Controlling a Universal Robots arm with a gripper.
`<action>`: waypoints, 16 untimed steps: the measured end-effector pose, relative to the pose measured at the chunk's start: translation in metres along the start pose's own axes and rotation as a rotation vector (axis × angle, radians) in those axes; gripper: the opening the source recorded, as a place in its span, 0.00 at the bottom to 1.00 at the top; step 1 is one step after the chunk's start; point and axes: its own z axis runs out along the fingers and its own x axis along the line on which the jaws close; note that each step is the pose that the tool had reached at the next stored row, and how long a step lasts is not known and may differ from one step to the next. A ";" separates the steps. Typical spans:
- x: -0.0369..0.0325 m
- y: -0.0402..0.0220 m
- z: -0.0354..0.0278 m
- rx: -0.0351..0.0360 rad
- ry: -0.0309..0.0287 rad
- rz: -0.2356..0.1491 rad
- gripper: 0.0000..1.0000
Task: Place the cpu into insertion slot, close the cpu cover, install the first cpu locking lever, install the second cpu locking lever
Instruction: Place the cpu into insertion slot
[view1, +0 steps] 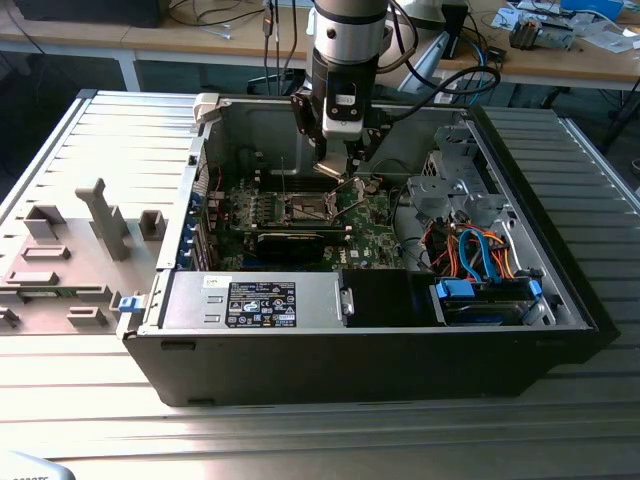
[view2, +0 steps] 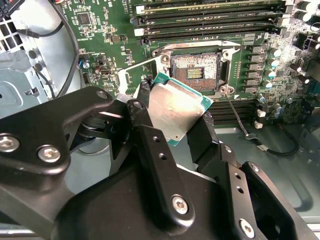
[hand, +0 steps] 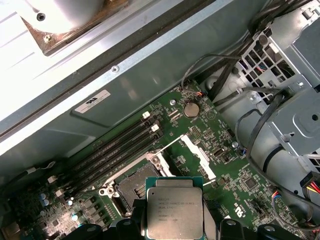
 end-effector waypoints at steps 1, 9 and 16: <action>0.0000 0.0000 0.0000 0.0000 0.0000 0.000 0.54; 0.0000 0.0000 0.0002 -0.0001 -0.0005 0.006 0.54; 0.0000 0.0000 0.0003 -0.0003 -0.0011 0.012 0.54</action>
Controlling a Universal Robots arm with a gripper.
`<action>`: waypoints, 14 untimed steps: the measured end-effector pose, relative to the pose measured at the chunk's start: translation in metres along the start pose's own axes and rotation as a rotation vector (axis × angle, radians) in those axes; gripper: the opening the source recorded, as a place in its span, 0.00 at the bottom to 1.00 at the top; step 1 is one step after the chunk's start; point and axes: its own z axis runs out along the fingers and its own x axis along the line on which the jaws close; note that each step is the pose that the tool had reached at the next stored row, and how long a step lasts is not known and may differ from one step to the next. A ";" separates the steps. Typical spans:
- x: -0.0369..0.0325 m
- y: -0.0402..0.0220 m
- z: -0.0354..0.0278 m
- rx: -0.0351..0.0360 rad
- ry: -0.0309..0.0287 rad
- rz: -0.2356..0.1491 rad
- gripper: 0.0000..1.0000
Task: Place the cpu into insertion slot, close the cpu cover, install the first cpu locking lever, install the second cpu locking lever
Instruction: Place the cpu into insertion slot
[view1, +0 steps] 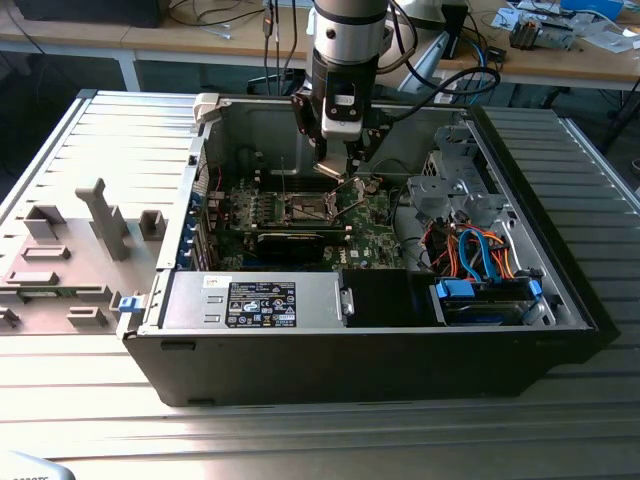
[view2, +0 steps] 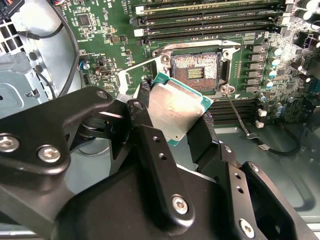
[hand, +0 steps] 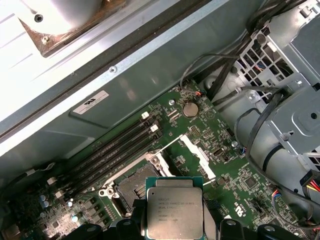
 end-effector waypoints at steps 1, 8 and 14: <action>0.0000 0.0000 0.0000 0.0000 0.0000 0.001 0.54; 0.0000 0.0000 0.0001 -0.0003 -0.0012 0.014 0.54; 0.0000 0.0000 0.0001 -0.0005 -0.0022 0.023 0.54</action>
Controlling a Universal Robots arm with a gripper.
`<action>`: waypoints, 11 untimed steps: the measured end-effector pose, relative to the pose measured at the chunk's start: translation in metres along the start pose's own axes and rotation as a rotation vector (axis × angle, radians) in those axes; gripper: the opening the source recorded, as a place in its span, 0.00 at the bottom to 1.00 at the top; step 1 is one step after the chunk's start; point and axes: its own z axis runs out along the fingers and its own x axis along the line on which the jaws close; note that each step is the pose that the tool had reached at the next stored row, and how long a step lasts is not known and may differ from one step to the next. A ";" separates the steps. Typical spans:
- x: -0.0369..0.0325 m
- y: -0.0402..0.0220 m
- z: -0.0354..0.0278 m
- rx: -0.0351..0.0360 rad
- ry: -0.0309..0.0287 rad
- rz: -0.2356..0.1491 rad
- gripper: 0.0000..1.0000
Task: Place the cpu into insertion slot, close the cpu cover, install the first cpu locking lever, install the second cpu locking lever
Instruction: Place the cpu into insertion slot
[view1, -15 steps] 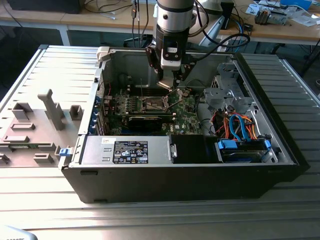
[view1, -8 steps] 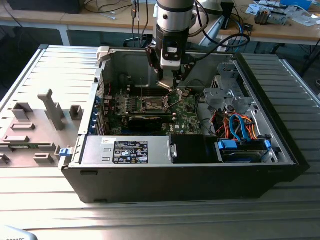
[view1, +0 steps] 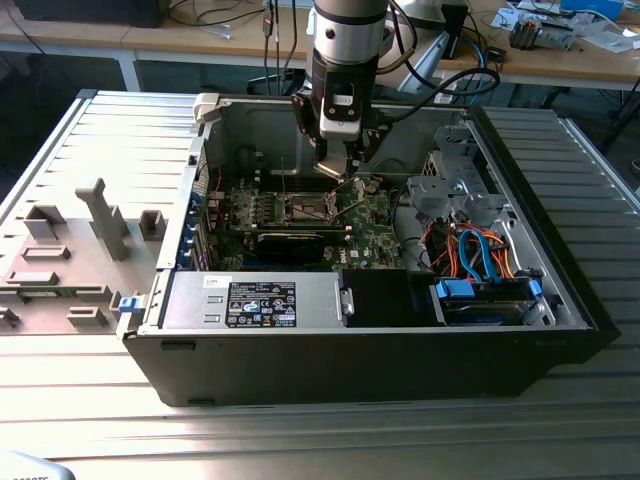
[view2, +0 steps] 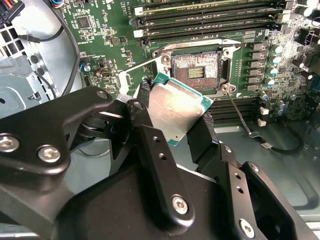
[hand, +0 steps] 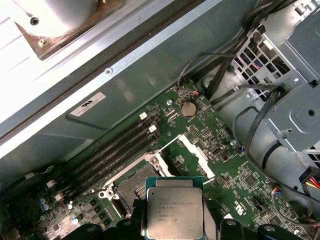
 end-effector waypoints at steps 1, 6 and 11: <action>0.0000 0.0000 0.0000 0.0000 -0.0001 0.001 0.54; 0.0000 0.0000 0.0000 -0.0001 -0.0006 0.006 0.54; 0.0000 0.0000 0.0001 -0.0002 -0.0010 0.011 0.54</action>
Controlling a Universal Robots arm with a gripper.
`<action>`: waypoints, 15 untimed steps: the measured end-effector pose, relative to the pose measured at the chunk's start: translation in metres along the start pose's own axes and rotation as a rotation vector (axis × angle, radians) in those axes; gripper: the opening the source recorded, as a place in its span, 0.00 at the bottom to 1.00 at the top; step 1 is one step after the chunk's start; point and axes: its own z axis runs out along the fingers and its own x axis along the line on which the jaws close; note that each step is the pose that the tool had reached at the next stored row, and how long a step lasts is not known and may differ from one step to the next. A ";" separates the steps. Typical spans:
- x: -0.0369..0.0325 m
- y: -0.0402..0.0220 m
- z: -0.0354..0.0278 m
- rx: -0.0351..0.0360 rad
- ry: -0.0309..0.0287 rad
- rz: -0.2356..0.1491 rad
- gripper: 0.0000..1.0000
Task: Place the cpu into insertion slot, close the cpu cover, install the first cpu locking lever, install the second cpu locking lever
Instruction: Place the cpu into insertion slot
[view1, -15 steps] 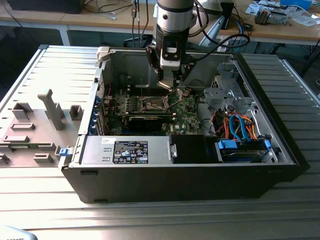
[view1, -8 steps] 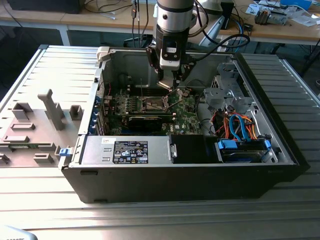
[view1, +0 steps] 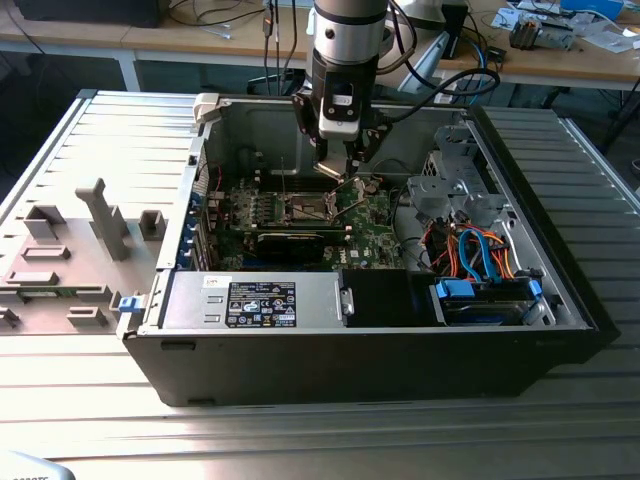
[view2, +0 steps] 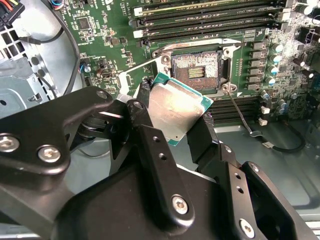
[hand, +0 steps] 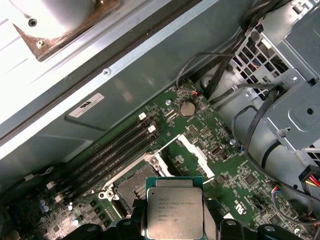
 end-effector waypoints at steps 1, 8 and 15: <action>0.0000 0.0000 0.0000 -0.0001 -0.0001 0.001 0.54; 0.0000 0.0000 0.0001 -0.0002 -0.0007 0.007 0.54; 0.0000 -0.0001 0.0009 -0.0007 -0.0028 0.031 0.54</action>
